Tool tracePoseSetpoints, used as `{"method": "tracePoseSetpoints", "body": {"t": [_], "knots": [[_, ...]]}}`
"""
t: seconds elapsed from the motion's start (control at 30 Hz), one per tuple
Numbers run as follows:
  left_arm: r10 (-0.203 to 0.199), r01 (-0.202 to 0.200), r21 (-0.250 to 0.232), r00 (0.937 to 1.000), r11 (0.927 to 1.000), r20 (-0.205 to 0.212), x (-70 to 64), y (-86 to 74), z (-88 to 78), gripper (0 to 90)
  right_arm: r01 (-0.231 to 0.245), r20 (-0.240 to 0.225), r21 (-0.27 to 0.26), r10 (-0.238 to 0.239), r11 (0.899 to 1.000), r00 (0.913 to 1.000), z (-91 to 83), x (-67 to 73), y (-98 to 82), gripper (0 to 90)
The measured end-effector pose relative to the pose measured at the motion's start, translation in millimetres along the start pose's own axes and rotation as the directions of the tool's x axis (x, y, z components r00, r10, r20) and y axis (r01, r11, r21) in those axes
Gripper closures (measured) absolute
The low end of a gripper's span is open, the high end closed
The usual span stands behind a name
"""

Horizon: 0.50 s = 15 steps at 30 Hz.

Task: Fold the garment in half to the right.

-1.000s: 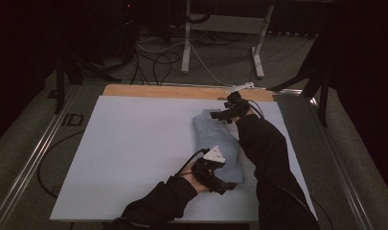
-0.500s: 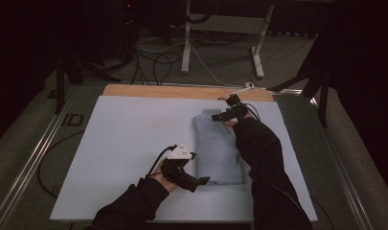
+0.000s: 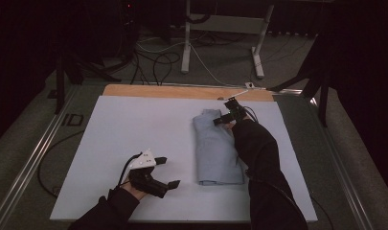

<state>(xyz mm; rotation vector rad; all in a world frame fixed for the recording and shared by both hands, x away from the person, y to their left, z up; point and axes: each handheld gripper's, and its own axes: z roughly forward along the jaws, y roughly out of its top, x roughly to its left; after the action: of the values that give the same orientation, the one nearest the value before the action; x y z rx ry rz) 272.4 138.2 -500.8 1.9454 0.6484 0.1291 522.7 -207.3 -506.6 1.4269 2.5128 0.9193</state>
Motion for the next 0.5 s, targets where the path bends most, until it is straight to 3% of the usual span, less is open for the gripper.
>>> {"method": "tracePoseSetpoints", "body": {"t": [0.17, 0.3, 0.5], "knots": [[-0.030, 0.030, -0.017, 0.9992, 0.9994, -0.026, 5.0, -13.9, -10.4, 2.4, 0.060, 0.001, 0.041, -0.060, 0.997, 0.9982, 2.3, 4.1, -1.8, 63.5], [-0.046, 0.045, -0.032, 0.9978, 0.9985, -0.048, 7.7, -21.7, -16.4, 2.4, 0.098, 0.034, 0.040, -0.100, 0.994, 0.9944, -3.0, 9.9, 1.2, 84.5], [-0.054, 0.052, -0.028, 0.9968, 0.9982, -0.060, 8.7, -29.3, -19.3, 2.4, 0.181, 0.039, -0.026, -0.179, 0.983, 0.9830, -13.6, 26.3, 11.7, 86.4]]}}
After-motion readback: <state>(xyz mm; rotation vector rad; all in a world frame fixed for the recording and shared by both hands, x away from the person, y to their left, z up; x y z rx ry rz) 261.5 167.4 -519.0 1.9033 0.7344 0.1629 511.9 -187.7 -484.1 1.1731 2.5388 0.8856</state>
